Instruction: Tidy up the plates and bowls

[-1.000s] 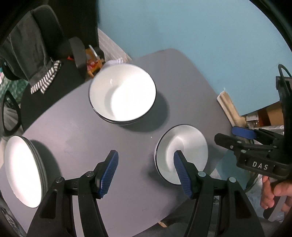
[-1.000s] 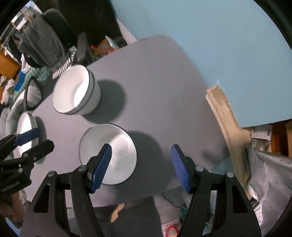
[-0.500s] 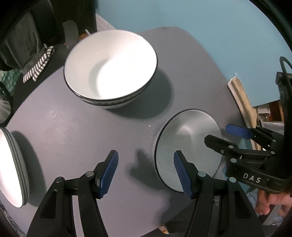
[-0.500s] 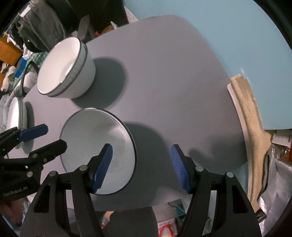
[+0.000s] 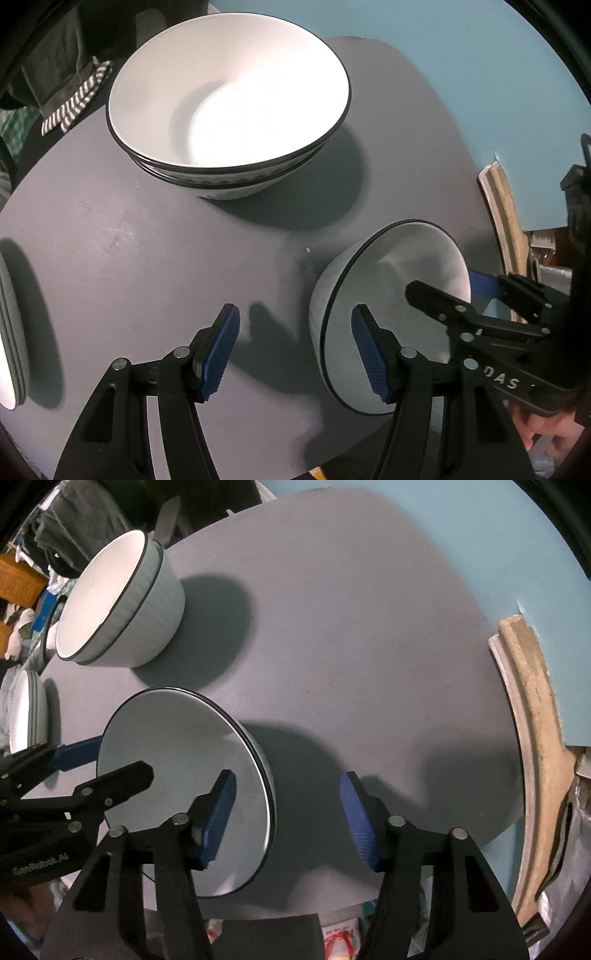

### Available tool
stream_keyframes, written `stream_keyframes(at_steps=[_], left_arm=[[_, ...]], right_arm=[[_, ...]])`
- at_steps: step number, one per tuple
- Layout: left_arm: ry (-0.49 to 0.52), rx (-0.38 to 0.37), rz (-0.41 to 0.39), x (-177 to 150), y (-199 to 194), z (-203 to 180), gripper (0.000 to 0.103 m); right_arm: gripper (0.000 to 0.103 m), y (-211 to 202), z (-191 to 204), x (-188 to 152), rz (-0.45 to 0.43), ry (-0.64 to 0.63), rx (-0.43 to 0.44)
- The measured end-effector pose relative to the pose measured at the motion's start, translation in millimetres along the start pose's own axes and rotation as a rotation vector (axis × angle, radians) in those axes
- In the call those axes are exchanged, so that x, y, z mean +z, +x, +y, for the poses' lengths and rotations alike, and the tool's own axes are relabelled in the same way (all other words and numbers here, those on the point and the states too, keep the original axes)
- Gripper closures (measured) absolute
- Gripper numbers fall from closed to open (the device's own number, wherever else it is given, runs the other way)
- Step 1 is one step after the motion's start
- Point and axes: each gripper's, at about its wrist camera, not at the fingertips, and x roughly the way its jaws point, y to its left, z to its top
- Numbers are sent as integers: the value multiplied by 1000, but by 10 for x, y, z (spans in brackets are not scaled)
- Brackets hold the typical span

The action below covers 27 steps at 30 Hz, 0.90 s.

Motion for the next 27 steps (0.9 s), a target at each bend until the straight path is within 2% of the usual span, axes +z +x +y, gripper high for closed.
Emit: stream_keyframes(at_steps=[2, 6, 10, 15, 22, 23, 27], left_arm=[[2, 0, 1, 3, -7, 37, 42], [2, -2, 30, 26, 45, 39, 58], [-4, -9, 49, 22, 83, 66, 71], [-16, -42, 66, 7, 121, 75, 82], [0, -41, 106, -2, 181, 2, 92], [0, -38, 109, -4, 188, -6, 92], [53, 0, 112, -18, 183, -109, 92]], right_arm=[[49, 13, 6, 14, 5, -3, 3], [60, 45, 13, 32, 28, -10, 17], [70, 49, 11, 50, 39, -18, 24], [81, 46, -49, 67, 55, -15, 29], [91, 75, -191, 103, 63, -14, 38], [94, 97, -75, 152, 63, -15, 36], [96, 100, -18, 159, 65, -28, 31]])
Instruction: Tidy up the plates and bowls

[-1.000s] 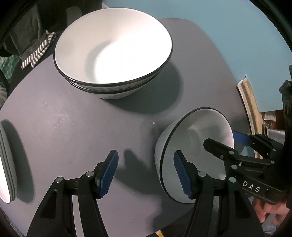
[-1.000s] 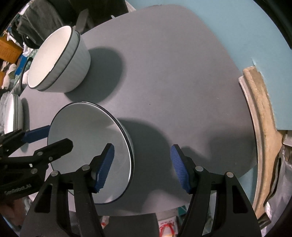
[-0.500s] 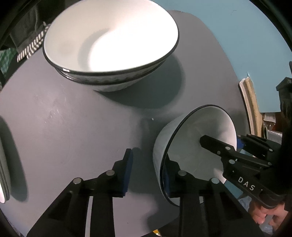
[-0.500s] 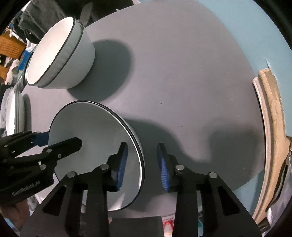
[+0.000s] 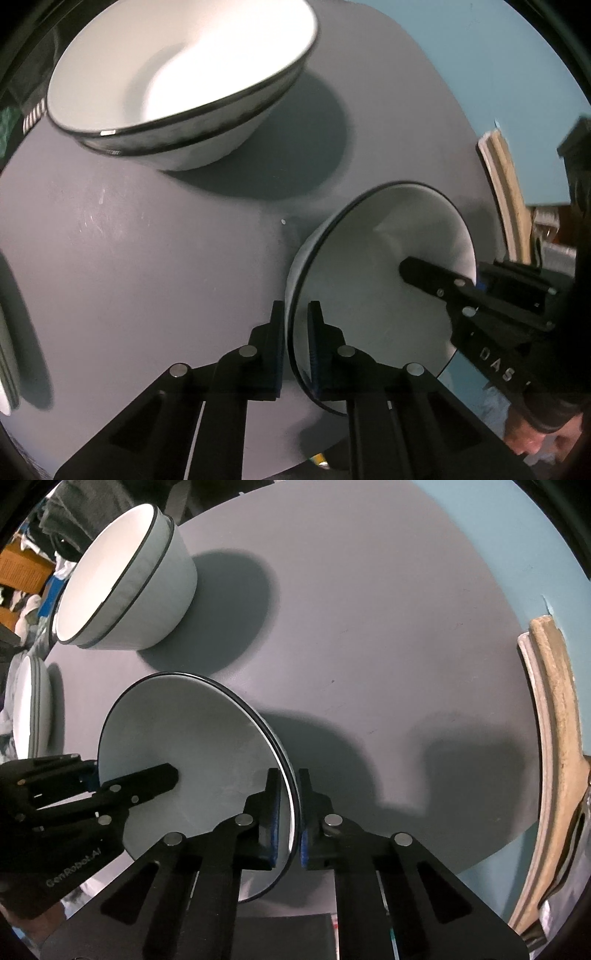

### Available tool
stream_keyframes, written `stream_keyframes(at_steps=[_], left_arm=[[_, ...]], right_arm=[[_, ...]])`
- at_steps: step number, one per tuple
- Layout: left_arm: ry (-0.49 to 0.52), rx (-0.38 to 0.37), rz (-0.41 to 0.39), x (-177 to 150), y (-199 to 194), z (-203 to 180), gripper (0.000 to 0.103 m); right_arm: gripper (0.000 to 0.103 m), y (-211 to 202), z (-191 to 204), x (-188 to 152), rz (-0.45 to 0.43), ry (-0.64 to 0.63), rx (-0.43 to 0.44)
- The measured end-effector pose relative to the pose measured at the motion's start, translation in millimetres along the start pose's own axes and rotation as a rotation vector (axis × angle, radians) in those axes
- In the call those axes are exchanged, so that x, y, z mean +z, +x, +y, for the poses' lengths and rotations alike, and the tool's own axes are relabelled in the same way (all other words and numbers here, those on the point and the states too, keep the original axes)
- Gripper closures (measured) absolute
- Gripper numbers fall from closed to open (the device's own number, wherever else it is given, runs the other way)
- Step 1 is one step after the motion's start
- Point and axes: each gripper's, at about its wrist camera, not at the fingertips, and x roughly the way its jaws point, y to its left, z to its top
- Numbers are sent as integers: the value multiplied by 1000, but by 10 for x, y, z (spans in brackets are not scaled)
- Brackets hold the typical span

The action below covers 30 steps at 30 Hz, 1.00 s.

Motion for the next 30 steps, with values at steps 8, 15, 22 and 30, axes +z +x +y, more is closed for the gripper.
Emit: stream_keyframes(at_steps=[8, 15, 22, 30], left_arm=[[-35, -10, 20, -28, -7, 4, 93], [-31, 5, 12, -144, -12, -122, 94], [-50, -1, -14, -116, -195, 8, 95], [-80, -8, -69, -69, -550, 102, 95]], right_arm=[[98, -14, -10, 75, 0, 2, -3], [98, -120, 253, 66, -21, -4, -18], [98, -244, 372, 16, -41, -13, -23], [98, -500, 415, -24, -84, -21, -15]])
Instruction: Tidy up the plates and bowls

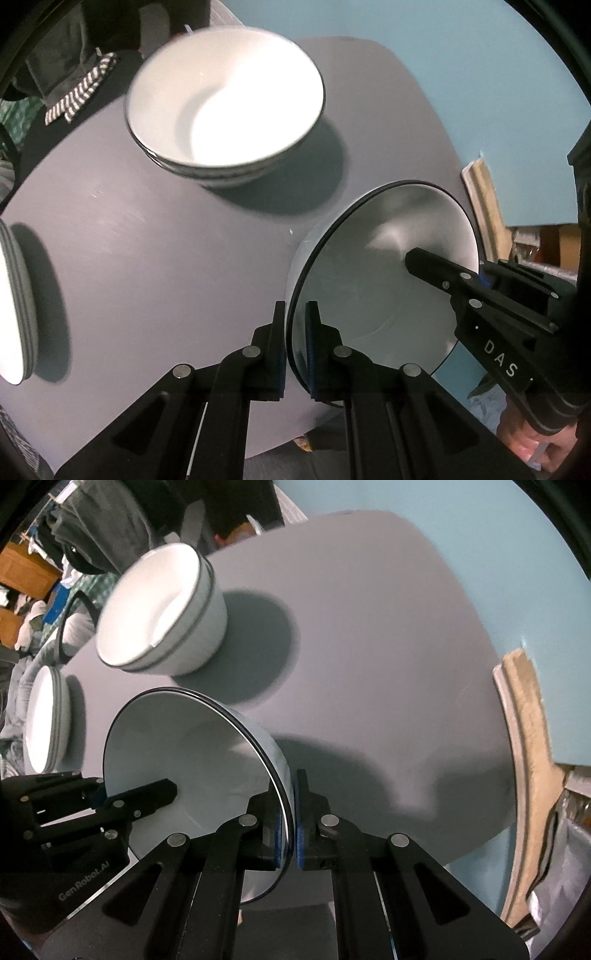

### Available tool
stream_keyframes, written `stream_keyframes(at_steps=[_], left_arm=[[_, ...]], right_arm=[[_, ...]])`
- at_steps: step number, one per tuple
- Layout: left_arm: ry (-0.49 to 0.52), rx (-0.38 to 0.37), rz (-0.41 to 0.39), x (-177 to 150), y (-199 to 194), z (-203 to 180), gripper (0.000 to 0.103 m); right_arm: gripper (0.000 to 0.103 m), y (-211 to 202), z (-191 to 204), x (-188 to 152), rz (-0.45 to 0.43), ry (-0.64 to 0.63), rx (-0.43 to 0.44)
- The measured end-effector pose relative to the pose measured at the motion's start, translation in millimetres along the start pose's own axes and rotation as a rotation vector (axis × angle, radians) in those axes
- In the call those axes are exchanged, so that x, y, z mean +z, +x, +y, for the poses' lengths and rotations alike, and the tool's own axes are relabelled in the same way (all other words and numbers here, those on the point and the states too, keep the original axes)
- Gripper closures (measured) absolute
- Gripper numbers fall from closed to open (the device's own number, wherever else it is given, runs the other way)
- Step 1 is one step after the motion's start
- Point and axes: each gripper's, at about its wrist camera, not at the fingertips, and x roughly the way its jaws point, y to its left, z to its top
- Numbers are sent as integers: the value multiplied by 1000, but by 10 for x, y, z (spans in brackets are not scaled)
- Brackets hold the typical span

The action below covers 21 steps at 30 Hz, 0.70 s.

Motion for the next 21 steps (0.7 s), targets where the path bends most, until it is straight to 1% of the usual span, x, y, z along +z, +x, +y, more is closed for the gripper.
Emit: stream_keyframes(at_steps=[2, 4, 8, 12, 17, 21], left_arm=[[-10, 1, -20, 29, -110, 34, 95], [-21, 7, -39, 46, -191, 60, 96], [-46, 13, -77, 106, -358, 113, 96], [-76, 24, -113, 230, -507, 245, 96], [-104, 38, -146, 391, -603, 337, 96], [-127, 51, -180, 585, -672, 457, 96]], right_arm=[[98, -73, 39, 16, -13, -7, 2], [98, -62, 43, -5, -22, -15, 3], [98, -158, 147, 69, -45, -35, 4], [98, -197, 210, 205, -73, -63, 9], [98, -229, 353, 436, -97, -109, 9], [98, -231, 433, 629, -113, -139, 16]])
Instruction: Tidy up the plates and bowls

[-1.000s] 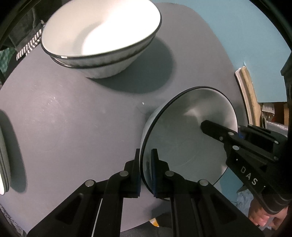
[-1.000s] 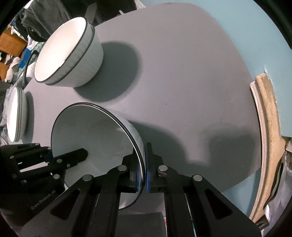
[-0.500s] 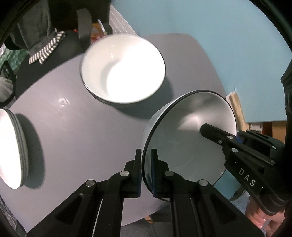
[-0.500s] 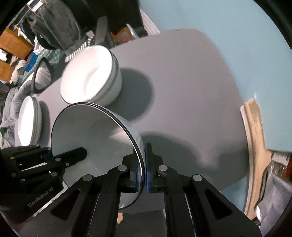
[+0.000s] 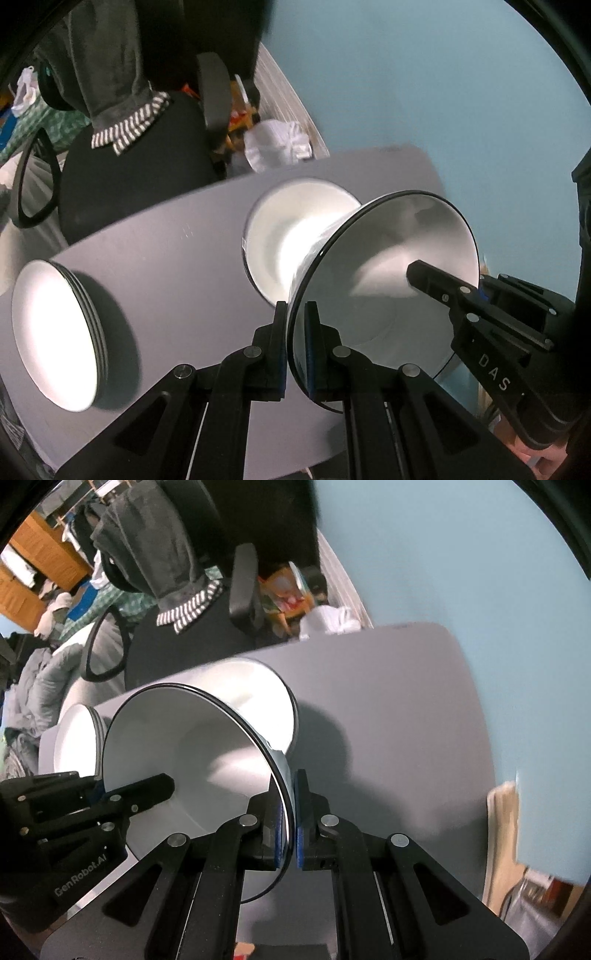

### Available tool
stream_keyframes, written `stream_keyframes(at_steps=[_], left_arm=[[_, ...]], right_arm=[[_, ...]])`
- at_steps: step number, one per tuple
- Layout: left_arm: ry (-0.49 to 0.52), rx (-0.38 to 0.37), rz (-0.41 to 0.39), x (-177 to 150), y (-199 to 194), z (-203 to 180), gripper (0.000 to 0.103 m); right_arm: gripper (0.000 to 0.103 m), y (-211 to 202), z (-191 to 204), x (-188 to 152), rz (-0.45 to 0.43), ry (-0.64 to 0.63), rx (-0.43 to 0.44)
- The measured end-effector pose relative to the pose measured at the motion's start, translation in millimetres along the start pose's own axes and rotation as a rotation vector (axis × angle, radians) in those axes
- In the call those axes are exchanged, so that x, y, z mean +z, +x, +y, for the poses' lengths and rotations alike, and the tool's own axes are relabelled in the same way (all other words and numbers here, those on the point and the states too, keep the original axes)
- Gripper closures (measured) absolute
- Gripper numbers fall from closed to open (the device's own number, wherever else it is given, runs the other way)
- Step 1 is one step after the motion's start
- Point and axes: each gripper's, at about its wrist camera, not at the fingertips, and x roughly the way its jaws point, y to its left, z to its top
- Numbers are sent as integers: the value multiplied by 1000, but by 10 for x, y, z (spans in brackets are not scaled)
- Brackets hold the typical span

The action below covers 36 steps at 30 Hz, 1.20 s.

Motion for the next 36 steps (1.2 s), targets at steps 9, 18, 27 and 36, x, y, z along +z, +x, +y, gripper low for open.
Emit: stream_keyframes(at_steps=[9, 18, 27, 36], left_arm=[[-27, 49, 5, 225, 180, 87, 96], [-51, 78, 38, 283, 336, 132, 96], [-27, 97, 38, 350, 345, 150, 95], [-32, 108, 46, 377, 364, 203, 85]], right_arm=[[98, 250, 30, 360, 35, -13, 20], [98, 436, 30, 422, 92, -18, 15], [98, 516, 30, 480, 123, -26, 16], [97, 535, 35, 537, 164, -26, 9]])
